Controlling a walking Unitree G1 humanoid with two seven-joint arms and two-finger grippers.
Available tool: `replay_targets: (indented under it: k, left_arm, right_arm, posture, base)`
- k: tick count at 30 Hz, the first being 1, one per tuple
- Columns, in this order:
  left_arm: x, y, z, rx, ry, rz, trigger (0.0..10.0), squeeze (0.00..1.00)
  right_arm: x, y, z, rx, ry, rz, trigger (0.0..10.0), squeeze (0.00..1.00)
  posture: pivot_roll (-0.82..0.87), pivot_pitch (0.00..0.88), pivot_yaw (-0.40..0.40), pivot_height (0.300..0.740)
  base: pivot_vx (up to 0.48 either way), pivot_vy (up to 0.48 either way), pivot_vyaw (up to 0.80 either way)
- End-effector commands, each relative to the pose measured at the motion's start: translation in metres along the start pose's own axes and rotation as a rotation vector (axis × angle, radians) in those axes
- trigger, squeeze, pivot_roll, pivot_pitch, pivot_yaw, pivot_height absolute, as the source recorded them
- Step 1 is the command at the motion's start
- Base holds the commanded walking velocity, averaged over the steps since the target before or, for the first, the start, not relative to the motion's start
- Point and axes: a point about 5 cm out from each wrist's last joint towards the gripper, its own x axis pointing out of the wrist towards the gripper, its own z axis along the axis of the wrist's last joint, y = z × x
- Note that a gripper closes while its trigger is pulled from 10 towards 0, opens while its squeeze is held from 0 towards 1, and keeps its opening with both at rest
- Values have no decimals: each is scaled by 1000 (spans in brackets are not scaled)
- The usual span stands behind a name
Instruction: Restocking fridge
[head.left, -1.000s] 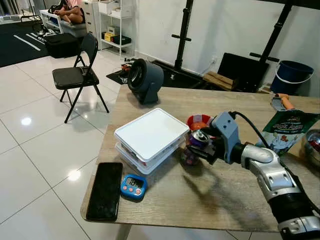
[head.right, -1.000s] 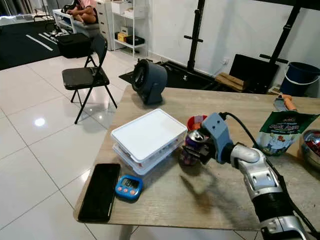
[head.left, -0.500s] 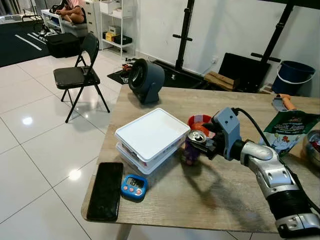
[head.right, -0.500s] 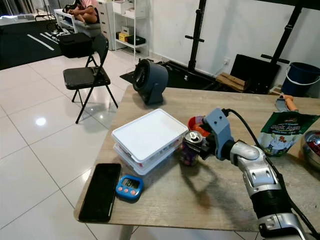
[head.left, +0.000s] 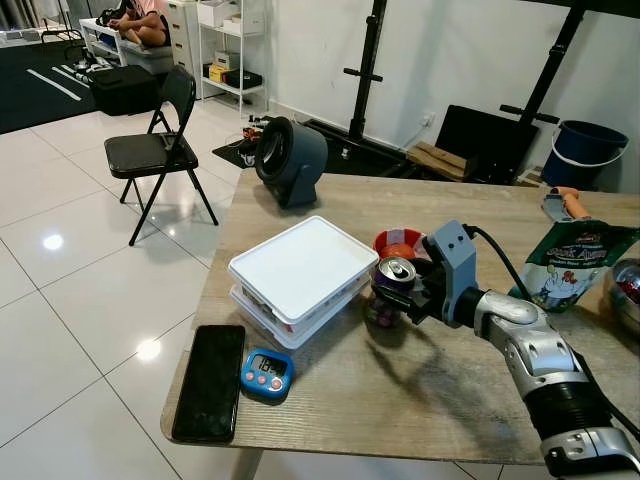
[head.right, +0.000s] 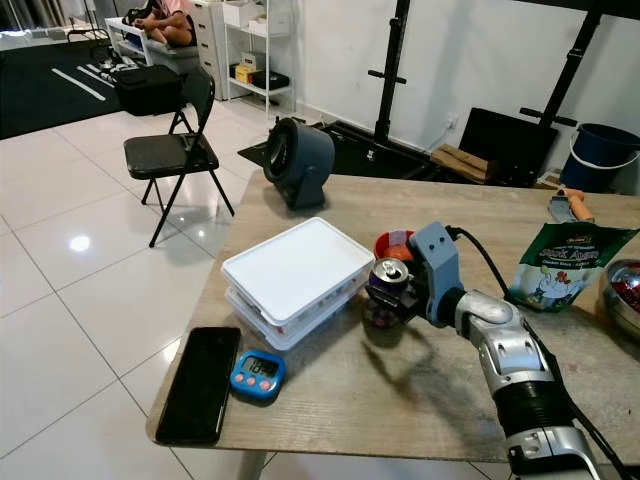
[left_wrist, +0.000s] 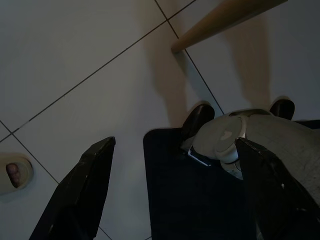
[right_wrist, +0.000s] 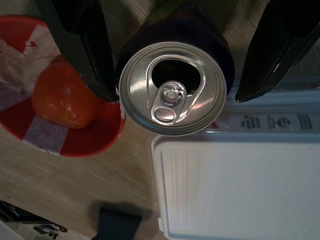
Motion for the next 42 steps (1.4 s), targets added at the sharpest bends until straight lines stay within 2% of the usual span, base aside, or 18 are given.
replay_targets:
  k: [1,4,5,6,7,14,15,16,22,23,26,27,30,31,35,36,42]
  left_arm:
    - [0,-3,-4,16,15,-12,10000,0]
    - [0,-3,-4,18,15,-13,10000,0]
    - [0,-3,-4,18,16,-13,10000,0]
    - [0,-3,-4,18,16,-13,10000,0]
    - [0,-3,-4,17,15,-13,10000,0]
    - [0,-4,-4,14,16,-12,10000,0]
    - [0,-4,-4,14,17,-13,10000,0]
    - [0,-4,-4,14,17,-13,10000,0]
    - [0,-5,-4,14,17,-18,10000,0]
    - [0,-6,-4,14,16,-24,10000,0]
    - [0,-9,-4,7,14,-41,10000,0]
    - [0,-9,-4,7,14,-41,10000,0]
    - [1,-14,-2,-17,-5,-73,10000,0]
    - [1,-14,-2,-17,-5,-73,10000,0]
    - [1,-16,-2,-16,-4,-81,10000,0]
    - [1,-16,-2,-16,-4,-81,10000,0]
    - [2,-18,-2,16,12,-83,10000,0]
  right_arm:
    - [1,-1,2,27,-10,-8,10000,0]
    - [3,-1,-1,37,0,-21,10000,0]
    - [3,-1,-1,40,4,-22,4588,0]
    - [3,-1,-1,40,4,-22,4588,0]
    - [3,-2,-3,39,20,-31,0,0]
    - [0,-6,-7,38,50,-55,0,0]
    - [-1,-6,-8,36,55,-56,2314,0]
    - [-2,-7,-8,34,57,-61,10000,0]
    - [-13,-12,-4,29,23,-29,10000,0]
    - [-25,-12,1,11,-28,40,10000,0]
    - [-45,-8,8,-34,-89,147,10000,0]
    - [-45,-8,8,-34,-89,147,10000,0]
    - [-71,-6,14,-38,-149,238,10000,0]
    - [-71,-6,14,-38,-149,238,10000,0]
    - [-97,-11,15,-27,-182,254,10000,0]
    - [-97,-11,15,-27,-182,254,10000,0]
    - [-123,-13,9,-15,-178,228,10000,0]
  posture:
    - [20,0,-66,740]
    - [21,0,-66,740]
    - [21,0,-66,740]
    - [21,0,-66,740]
    - [22,0,-66,740]
    - [20,0,-66,740]
    - [20,0,-66,740]
    - [18,0,-65,740]
    - [14,0,-64,740]
    - [12,0,-63,740]
    - [12,0,-63,740]
    - [12,0,-63,740]
    - [4,0,-61,740]
    - [4,0,-61,740]
    - [-5,0,-58,740]
    - [-5,0,-58,740]
    - [-20,0,-48,740]
  base:
    - [0,0,0]
    - [0,0,0]
    - [0,0,0]
    - [0,0,0]
    - [0,0,0]
    - [0,0,0]
    - [0,0,0]
    - [0,0,0]
    - [0,0,0]
    - [0,0,0]
    - [0,0,0]
    - [0,0,0]
    - [0,0,0]
    - [0,0,0]
    - [0,0,0]
    - [0,0,0]
    - [-163,0,0]
